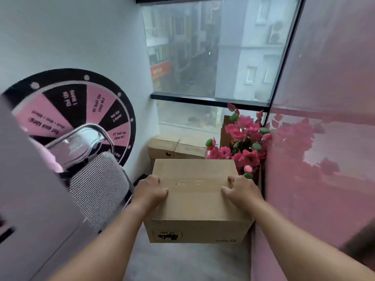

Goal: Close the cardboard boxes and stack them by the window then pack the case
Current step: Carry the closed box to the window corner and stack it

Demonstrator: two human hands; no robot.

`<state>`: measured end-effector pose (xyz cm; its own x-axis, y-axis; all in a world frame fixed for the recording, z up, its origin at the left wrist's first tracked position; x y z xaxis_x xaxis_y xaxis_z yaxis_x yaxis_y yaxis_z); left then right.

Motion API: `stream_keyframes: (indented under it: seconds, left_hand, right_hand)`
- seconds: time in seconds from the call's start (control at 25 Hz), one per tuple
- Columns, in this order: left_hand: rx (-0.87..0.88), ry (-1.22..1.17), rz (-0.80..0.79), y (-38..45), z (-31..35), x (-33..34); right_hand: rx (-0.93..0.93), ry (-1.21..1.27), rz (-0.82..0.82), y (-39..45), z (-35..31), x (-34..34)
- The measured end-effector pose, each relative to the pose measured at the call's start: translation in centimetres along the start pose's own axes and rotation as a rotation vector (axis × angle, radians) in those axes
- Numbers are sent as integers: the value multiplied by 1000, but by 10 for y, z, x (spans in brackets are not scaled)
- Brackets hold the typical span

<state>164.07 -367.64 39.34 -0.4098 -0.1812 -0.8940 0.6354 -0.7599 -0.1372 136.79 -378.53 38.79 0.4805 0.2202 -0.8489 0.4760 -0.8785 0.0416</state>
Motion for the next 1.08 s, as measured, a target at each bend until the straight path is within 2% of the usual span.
stream_keyframes:
  seconds: [0.2,0.4,0.6,0.84,1.08]
  left_hand:
    - [-95,-25,19,138,44,-1]
    - [-175,-51,21,287,65,1]
    - [-160,-52,-19,448,79,0]
    - [-167,-7,-55,595,92,-10]
    - [-265,34,-83,738,91,17]
  right_hand:
    - [-24,-36,-20,160,8,-5]
    - [-73,-25,-105,314,16,19]
    - [-82,-76,-164,471,17,45]
    - [-65,-61,-207,619,9,69]
    - [-83,-33,-284,766,24,125]
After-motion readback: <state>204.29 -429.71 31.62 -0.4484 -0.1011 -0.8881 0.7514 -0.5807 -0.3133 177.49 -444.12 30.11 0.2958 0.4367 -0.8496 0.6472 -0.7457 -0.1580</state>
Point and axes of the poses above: each hand's wrist, its own y-axis towards the middle knuckle, its own x-axis out of the palm, z = x × y, the point moved 1 cm from there along y, towards the middle knuckle, and after that the axes turned 15 degrees about -x, right-handed, at the moved point
